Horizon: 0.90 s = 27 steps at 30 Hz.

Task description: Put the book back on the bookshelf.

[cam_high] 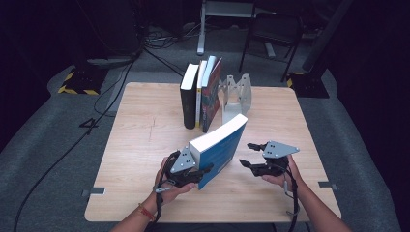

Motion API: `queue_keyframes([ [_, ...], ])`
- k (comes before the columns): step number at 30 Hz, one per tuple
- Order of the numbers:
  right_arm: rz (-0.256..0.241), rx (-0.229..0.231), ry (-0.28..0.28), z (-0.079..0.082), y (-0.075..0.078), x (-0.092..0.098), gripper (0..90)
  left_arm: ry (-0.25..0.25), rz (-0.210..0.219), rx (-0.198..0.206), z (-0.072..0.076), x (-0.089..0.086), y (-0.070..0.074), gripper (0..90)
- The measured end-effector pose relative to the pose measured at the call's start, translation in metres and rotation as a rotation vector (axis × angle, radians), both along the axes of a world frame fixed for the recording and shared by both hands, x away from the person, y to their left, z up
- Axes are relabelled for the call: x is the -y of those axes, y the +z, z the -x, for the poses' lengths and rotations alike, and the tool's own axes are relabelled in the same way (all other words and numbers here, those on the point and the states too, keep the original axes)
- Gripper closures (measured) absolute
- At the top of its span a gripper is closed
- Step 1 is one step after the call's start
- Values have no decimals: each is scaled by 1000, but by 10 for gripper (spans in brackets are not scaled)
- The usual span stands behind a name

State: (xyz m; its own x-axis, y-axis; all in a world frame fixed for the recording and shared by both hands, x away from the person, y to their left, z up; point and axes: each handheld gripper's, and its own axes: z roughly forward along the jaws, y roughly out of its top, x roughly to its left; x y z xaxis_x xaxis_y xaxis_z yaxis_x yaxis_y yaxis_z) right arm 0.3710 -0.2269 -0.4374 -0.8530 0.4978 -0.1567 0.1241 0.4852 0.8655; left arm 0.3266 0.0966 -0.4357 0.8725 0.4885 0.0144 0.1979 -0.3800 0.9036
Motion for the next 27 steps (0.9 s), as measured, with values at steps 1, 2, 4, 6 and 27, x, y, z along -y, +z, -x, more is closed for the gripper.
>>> queue_keyframes([
  [1,-2,1,5,0,1,0,340,-20,1,-6,0,-2,0,588],
  [2,-8,-1,13,0,1,-1,338,-42,3,-11,1,-5,0,590],
  [4,-13,-4,27,0,2,-3,334,-86,-6,-9,3,-10,1,591],
  [6,-20,-17,45,0,1,-7,328,-126,-4,-21,5,-18,1,590],
  [27,-11,-57,239,-2,-9,-41,445,-72,-39,-19,8,-52,-3,390],
])
